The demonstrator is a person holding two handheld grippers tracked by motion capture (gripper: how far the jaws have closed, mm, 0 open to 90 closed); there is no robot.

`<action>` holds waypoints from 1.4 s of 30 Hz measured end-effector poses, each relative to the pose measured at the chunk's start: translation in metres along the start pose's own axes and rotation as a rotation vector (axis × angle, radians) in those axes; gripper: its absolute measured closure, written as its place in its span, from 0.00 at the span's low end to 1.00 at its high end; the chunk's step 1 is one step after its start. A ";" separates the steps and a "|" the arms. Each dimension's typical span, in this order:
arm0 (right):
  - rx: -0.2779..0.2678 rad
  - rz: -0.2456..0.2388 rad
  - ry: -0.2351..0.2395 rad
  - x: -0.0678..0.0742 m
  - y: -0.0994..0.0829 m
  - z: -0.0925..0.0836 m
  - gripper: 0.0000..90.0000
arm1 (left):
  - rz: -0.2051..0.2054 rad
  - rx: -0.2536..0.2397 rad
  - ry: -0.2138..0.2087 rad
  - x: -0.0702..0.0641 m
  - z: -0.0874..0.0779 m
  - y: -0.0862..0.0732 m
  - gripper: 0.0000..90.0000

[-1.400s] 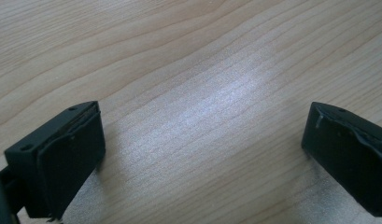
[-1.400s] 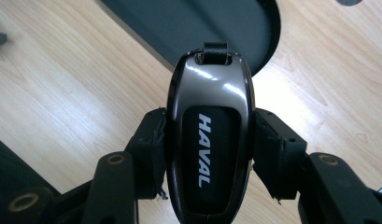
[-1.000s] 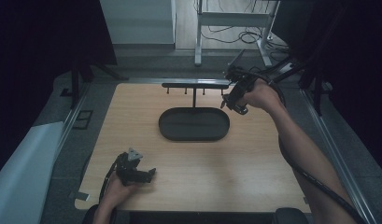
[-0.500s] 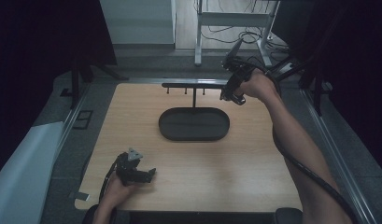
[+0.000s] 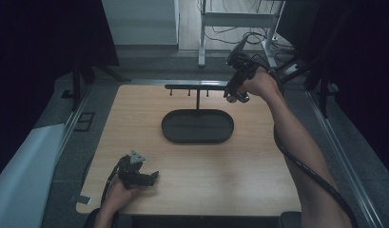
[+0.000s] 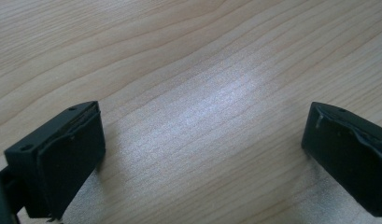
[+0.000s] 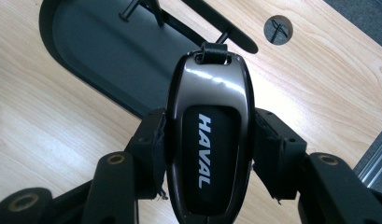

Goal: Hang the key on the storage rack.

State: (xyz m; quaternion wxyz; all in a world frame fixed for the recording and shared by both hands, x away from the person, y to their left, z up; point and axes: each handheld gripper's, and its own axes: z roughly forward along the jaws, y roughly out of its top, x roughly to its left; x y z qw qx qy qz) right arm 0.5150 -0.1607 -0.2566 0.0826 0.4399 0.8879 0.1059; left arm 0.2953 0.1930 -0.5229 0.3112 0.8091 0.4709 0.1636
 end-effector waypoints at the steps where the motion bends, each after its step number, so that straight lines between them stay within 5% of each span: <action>1: -0.001 0.002 -0.009 0.000 0.001 0.000 0.54 | 0.000 0.000 0.000 0.000 0.000 0.000 0.00; 12: 0.027 0.054 -0.065 -0.015 -0.007 0.019 0.54 | -0.001 -0.001 0.000 0.000 0.000 0.000 0.00; 31: 0.073 0.083 -0.067 -0.030 -0.029 0.059 0.54 | -0.001 0.002 -0.004 0.000 0.000 0.000 0.00; 42: 0.051 0.063 -0.053 -0.025 -0.033 0.088 0.54 | -0.001 -0.002 -0.002 0.000 0.000 0.000 0.00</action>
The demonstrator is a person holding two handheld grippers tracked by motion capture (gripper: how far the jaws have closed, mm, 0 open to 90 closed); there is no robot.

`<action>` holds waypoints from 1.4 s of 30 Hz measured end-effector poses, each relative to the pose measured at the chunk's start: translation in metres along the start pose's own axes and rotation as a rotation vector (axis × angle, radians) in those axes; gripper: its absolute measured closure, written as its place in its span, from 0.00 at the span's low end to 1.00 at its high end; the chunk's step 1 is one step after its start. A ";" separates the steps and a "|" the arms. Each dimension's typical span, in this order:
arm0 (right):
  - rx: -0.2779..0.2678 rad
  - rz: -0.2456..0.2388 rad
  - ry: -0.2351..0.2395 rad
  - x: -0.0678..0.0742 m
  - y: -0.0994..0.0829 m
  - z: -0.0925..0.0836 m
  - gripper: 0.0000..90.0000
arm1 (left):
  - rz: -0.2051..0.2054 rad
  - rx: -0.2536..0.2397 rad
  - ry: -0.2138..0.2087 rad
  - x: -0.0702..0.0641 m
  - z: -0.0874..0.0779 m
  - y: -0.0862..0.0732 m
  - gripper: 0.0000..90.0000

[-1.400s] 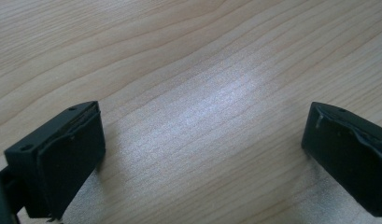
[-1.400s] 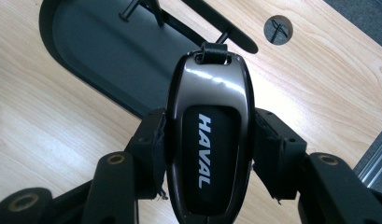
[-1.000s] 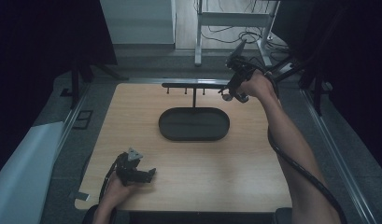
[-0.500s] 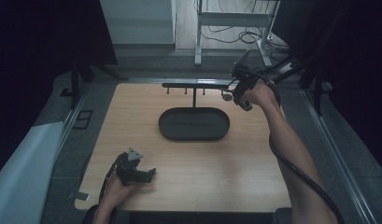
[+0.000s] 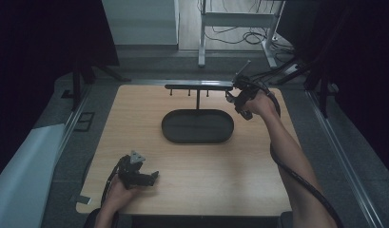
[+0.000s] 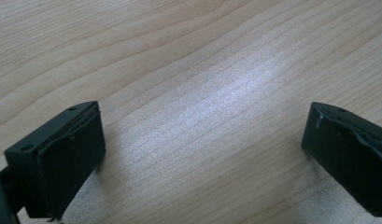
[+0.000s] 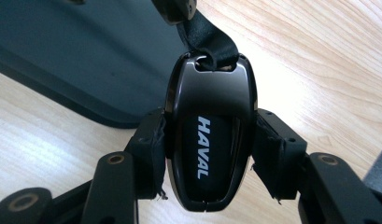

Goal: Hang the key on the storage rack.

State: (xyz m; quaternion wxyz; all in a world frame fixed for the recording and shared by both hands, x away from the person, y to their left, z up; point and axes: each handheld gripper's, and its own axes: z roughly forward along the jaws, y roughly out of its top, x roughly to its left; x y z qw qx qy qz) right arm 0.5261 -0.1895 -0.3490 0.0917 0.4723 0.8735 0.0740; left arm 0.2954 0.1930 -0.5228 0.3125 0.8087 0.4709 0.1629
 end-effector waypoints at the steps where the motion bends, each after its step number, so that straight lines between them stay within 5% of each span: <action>1: -0.006 -0.003 0.003 0.001 0.000 0.003 0.54 | 0.000 0.000 0.000 0.000 0.000 0.000 0.00; 19: -0.065 -0.050 0.008 0.014 0.002 0.039 0.52 | 0.001 -0.002 0.003 0.000 0.000 0.000 0.00; 42: -0.117 -0.074 0.020 0.010 -0.007 0.029 0.28 | 0.001 -0.002 0.003 0.000 0.000 0.000 0.00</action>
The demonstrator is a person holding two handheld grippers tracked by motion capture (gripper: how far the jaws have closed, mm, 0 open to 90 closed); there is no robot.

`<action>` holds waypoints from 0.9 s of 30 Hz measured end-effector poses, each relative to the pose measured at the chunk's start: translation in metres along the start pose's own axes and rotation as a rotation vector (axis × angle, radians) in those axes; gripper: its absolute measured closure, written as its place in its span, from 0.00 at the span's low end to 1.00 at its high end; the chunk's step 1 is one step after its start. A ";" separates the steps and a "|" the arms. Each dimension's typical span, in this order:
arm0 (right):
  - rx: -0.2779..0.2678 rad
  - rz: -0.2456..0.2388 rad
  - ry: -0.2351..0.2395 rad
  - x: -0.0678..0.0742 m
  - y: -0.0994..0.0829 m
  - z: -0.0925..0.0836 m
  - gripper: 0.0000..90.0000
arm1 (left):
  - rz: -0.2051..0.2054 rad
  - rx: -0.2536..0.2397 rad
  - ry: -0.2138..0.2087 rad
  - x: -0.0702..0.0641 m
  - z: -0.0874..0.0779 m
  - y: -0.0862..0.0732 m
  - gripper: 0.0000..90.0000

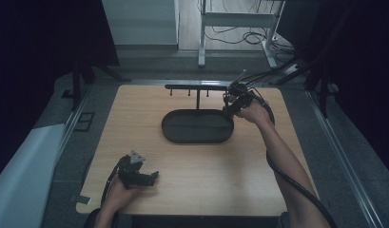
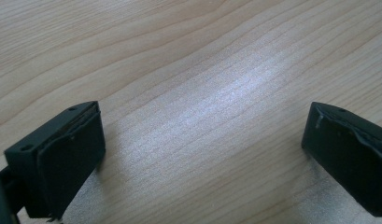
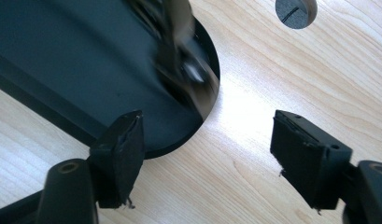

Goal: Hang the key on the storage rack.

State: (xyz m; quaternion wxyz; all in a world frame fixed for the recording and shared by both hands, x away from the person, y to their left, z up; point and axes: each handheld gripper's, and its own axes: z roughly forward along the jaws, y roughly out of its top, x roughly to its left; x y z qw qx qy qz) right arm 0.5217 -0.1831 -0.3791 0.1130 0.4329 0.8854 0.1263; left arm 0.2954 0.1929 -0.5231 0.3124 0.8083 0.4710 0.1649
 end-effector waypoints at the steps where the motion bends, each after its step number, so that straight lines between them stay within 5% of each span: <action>1: 0.000 -0.003 0.002 0.000 -0.001 -0.001 0.27 | 0.000 0.000 0.000 0.000 0.000 0.000 0.00; 11: -0.021 -0.061 0.010 0.008 -0.009 -0.010 0.15 | -0.001 -0.001 0.000 0.000 0.000 0.000 0.00; 27: -0.054 -0.117 0.014 0.022 -0.024 -0.023 0.12 | -0.002 -0.001 0.000 0.000 0.000 0.000 0.00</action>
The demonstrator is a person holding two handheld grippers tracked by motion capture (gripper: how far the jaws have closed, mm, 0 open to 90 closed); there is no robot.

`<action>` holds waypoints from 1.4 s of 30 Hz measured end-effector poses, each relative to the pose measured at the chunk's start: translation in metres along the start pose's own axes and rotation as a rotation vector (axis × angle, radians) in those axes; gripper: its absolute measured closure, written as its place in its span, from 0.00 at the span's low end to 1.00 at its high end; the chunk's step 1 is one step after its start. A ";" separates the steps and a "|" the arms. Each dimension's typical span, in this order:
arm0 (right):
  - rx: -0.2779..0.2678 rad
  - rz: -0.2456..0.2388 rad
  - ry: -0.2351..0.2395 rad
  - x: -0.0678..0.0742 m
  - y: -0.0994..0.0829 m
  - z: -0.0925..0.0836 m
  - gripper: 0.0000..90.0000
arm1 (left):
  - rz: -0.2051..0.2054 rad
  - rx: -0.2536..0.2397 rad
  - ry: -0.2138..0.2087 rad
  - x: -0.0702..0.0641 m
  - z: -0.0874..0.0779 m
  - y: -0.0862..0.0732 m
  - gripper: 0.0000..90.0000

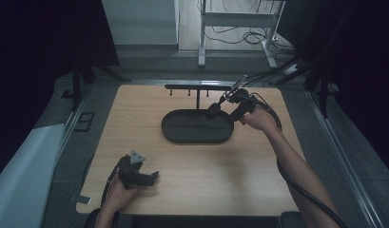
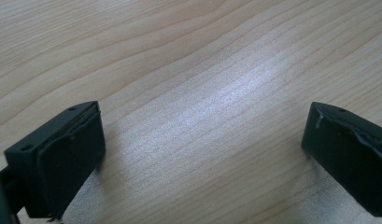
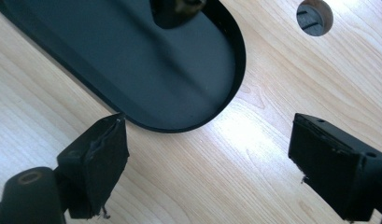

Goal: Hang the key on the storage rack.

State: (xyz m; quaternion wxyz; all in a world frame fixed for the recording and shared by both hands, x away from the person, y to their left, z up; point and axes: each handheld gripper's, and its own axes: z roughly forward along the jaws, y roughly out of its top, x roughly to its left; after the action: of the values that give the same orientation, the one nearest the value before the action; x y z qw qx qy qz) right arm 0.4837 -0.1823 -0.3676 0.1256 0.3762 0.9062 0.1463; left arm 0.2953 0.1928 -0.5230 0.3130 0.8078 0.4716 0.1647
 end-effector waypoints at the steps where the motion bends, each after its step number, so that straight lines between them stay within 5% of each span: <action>1: -0.001 -0.002 0.000 0.001 -0.001 -0.001 0.12 | 0.000 0.000 0.000 0.000 0.000 0.000 0.00; 28: -0.044 -0.051 0.016 0.019 -0.038 -0.019 0.04 | -0.005 0.000 0.005 -0.001 0.000 0.000 0.00; 42: -0.095 -0.038 0.035 0.024 -0.072 -0.023 0.01 | -0.001 0.006 0.004 0.000 0.000 0.001 0.00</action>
State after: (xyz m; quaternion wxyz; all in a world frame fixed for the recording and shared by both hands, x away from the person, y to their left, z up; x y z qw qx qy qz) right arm 0.4130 -0.2174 -0.3755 0.1302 0.3501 0.9073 0.1932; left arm 0.2954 0.1924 -0.5226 0.3098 0.8081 0.4731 0.1646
